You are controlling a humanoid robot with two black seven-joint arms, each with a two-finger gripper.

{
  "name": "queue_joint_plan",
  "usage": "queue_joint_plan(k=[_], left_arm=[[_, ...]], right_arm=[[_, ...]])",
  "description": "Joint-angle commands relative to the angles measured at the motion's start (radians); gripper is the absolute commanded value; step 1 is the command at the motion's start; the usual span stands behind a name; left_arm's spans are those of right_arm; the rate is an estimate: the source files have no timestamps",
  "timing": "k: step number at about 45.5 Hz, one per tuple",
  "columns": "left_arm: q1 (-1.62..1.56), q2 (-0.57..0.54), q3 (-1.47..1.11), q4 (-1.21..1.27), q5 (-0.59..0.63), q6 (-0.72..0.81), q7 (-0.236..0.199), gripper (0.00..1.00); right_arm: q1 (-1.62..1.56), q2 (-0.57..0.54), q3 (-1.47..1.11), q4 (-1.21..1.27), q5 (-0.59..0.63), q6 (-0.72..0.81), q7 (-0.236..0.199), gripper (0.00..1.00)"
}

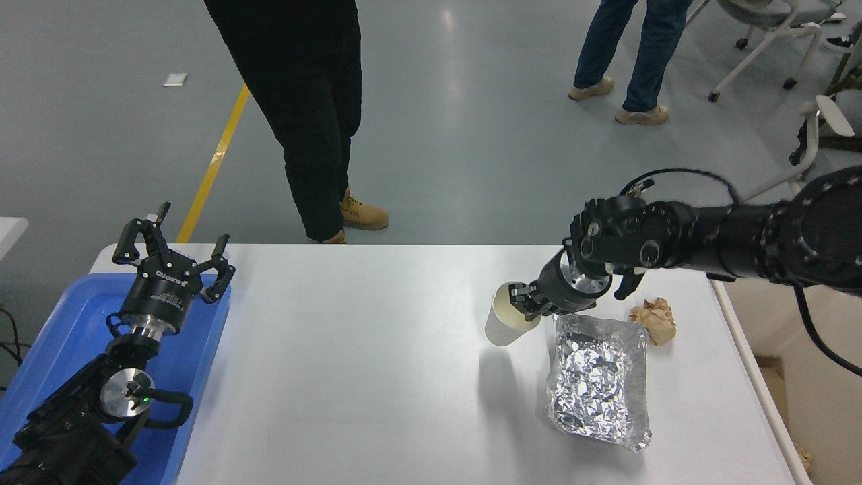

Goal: Pick up paper cup place in dustbin

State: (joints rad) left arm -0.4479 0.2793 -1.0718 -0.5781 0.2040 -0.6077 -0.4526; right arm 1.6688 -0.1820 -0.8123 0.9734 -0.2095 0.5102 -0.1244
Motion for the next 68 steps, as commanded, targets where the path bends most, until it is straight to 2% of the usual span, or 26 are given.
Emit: queue_joint_plan(k=[1, 17, 35, 41, 53, 61, 68], left_arm=[[0.000, 0.000, 0.000, 0.000, 0.000, -0.001, 0.000, 0.98], [0.000, 0.000, 0.000, 0.001, 0.000, -0.001, -0.001, 0.98], [0.000, 0.000, 0.000, 0.001, 0.000, 0.000, 0.000, 0.98], [0.000, 0.000, 0.000, 0.001, 0.000, 0.000, -0.001, 0.98], [0.000, 0.000, 0.000, 0.001, 0.000, 0.000, -0.001, 0.98], [0.000, 0.000, 0.000, 0.001, 0.000, 0.000, 0.000, 0.98], [0.000, 0.000, 0.000, 0.000, 0.000, 0.000, 0.000, 0.98]], right_arm=[[0.236, -0.160, 0.002, 0.105, 0.004, 0.076, 0.009, 0.00], [0.445, -0.327, 0.001, 0.176, 0.005, 0.175, 0.009, 0.00], [0.384, -0.341, 0.002, 0.128, -0.001, 0.154, 0.005, 0.00], [0.306, -0.353, 0.001, -0.034, 0.005, 0.139, 0.000, 0.00], [0.033, -0.404, 0.042, -0.559, 0.062, 0.134, 0.000, 0.00], [-0.224, -0.419, 0.090, -0.889, 0.139, 0.107, 0.000, 0.00], [-0.432, -0.433, 0.142, -1.057, 0.212, 0.048, -0.003, 0.00]])
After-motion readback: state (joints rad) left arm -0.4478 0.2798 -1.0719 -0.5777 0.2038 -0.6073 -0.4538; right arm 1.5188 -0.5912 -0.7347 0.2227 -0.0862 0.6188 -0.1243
